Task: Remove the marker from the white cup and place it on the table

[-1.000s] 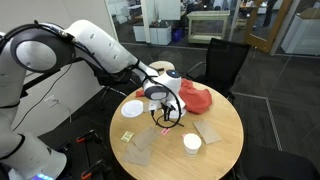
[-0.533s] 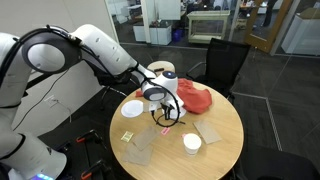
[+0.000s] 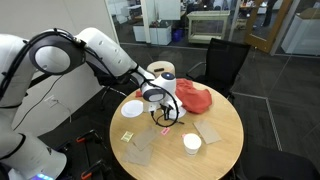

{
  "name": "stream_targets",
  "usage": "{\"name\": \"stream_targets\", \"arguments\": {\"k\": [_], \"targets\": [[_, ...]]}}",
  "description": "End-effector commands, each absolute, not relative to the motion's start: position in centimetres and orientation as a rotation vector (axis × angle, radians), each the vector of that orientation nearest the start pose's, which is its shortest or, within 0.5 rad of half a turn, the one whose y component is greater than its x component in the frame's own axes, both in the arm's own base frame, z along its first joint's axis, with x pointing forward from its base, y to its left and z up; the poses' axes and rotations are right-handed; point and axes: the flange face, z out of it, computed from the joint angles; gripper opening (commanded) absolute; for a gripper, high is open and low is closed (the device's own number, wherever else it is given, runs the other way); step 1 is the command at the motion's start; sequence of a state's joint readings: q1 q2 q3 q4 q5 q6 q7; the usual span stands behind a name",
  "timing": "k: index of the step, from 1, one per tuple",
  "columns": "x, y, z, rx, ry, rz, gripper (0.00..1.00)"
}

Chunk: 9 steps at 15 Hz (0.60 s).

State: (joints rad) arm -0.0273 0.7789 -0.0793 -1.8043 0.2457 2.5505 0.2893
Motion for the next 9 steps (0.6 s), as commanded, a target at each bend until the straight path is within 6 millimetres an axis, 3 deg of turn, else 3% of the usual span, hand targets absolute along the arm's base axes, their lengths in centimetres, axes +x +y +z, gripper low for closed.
{"name": "stream_targets", "arguments": {"k": [1,3,9], "targets": [[63.97,-6.40,10.64,-2.935,0.929,0.022,0.38],[63.86,-6.29,10.61,-2.933,0.934,0.030,0.42],[63.76,-5.93,11.55,-2.915,0.940,0.015,0.86]]}}
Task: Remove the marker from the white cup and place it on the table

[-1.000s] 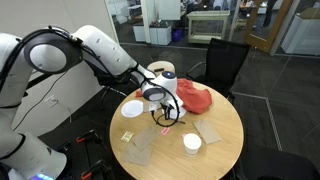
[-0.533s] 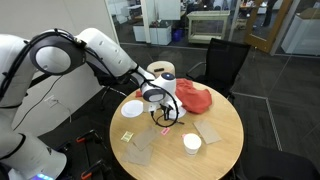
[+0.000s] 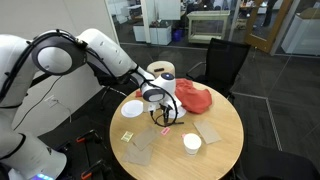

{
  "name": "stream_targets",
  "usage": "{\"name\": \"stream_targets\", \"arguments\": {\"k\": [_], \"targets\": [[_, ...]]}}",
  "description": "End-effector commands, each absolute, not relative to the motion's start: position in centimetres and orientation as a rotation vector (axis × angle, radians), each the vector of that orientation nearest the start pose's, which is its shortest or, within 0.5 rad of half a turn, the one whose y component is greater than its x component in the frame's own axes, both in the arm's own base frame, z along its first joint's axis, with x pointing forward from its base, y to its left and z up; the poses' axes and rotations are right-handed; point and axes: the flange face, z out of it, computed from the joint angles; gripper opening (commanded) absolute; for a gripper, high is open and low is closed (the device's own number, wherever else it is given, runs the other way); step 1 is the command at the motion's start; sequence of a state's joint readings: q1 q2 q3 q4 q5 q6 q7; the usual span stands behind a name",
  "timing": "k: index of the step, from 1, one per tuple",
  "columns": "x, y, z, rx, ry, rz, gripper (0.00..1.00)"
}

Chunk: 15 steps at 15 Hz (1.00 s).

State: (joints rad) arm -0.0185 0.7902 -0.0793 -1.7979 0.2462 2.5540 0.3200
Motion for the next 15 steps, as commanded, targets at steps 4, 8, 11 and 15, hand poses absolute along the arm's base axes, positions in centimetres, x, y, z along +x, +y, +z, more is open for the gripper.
{"name": "stream_targets", "arguments": {"k": [4,8,11,15], "targets": [[63.7,-6.0,12.0,-2.914,0.942,0.017,1.00],[63.9,-6.3,11.2,-2.927,0.910,0.037,1.00],[64.0,-6.3,11.3,-2.926,0.910,0.034,1.00],[64.0,-6.3,11.3,-2.926,0.910,0.034,1.00]]}}
